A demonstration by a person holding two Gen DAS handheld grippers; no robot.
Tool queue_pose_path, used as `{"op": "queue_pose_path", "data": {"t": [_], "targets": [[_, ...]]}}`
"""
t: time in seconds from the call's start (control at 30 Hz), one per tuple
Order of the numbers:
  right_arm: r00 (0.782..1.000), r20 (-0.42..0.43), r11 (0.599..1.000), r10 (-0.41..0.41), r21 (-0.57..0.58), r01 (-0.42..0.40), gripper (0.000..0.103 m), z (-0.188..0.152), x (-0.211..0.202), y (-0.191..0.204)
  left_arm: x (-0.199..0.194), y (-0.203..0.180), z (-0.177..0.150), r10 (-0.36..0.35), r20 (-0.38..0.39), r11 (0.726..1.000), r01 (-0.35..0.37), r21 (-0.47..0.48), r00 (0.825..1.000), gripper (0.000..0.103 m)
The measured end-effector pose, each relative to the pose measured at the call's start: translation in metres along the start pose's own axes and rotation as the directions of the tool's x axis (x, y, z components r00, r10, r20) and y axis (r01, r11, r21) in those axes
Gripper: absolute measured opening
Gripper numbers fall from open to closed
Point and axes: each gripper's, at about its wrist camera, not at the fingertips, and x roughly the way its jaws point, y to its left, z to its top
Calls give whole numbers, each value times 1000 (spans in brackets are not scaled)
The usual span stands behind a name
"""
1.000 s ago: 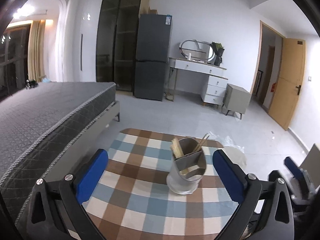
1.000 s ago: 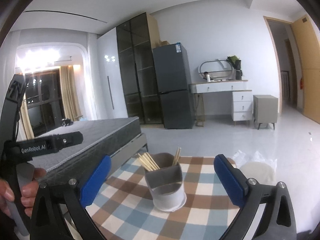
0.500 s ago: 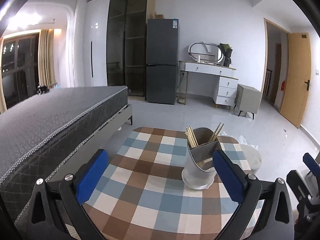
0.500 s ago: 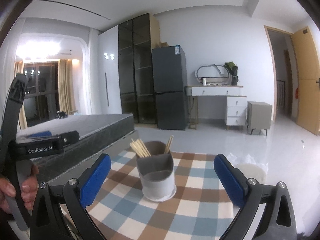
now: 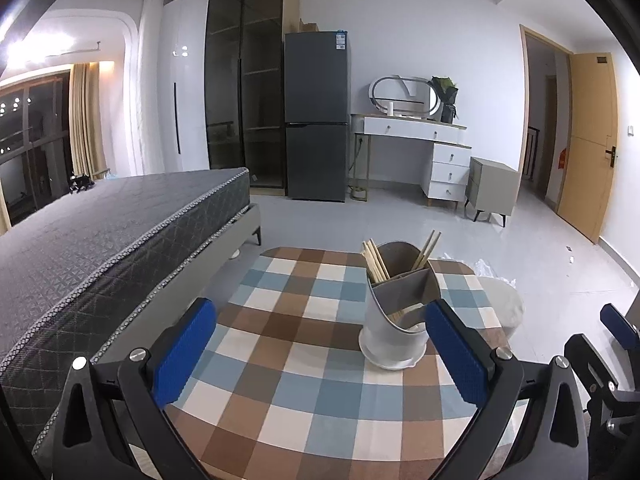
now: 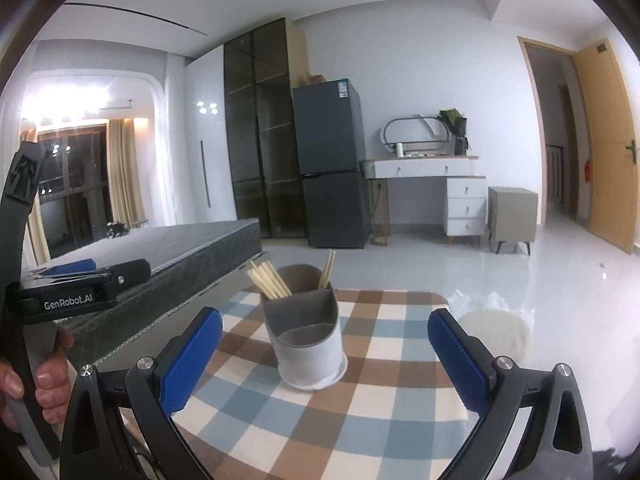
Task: Organize utensils
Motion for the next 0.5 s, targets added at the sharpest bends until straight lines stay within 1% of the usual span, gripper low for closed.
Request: {"op": "queue_pose_path", "data": {"t": [0.1,0.33,0.43,0.5], "targets": [[1000,8,1000,-6,-3,6,103,0,-2,-1,0,0,0,27,-3,1000,-27,1,1000,102],[1000,2,1000,-14,-14,14,103,0,-5,-1,1,2,0,29,-10,999,-29,-21,1000,102],[1000,0,1000,-19,-12,19,103,1,-5,-1,4,2,0,-1,-45,1000,0,-18,999,102],[1000,-1,1000,-20,-13,20,103,1,-6,-1,3,1,-1,1,-47,1000,-2,-13,999,102]]}}
